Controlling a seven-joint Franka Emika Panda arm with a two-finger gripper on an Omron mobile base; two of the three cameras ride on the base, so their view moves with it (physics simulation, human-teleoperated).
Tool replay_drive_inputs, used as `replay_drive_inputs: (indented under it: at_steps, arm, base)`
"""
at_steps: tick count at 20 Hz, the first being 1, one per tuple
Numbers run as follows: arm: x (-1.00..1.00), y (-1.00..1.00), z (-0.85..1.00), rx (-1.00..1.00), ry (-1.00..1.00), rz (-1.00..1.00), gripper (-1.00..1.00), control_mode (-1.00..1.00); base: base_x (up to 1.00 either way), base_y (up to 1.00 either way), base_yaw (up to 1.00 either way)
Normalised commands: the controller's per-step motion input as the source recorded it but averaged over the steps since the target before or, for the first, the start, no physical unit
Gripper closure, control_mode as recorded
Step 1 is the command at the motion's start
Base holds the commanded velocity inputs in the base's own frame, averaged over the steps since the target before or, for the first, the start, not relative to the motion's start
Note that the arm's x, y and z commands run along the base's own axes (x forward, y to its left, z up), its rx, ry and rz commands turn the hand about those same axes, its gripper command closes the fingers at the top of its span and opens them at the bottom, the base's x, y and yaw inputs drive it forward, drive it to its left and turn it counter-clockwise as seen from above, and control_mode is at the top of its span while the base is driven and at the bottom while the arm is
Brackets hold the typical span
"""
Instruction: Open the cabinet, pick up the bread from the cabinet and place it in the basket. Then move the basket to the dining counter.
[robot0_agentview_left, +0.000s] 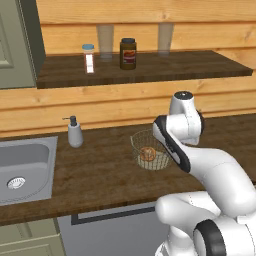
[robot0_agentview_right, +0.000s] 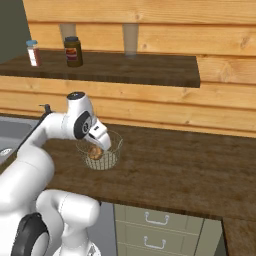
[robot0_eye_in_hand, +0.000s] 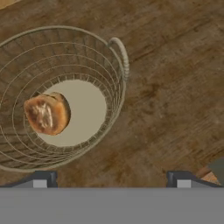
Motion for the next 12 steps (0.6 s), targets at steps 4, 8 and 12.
replay_drive_inputs:
  at_steps: [4, 8, 12]
  arm:
    - [0.00, -0.55, -0.03, 0.23, 0.05, -0.13, -1.00, -1.00]
    - [0.06, -0.10, -0.19, 0.14, 0.00, -0.02, -1.00, -1.00]
    - [0.22, 0.00, -0.38, 0.02, 0.00, 0.00, -1.00, -1.00]
  base:
    - [0.00, 0.00, 0.00]
    - [0.00, 0.00, 0.00]
    - [0.00, 0.00, 0.00]
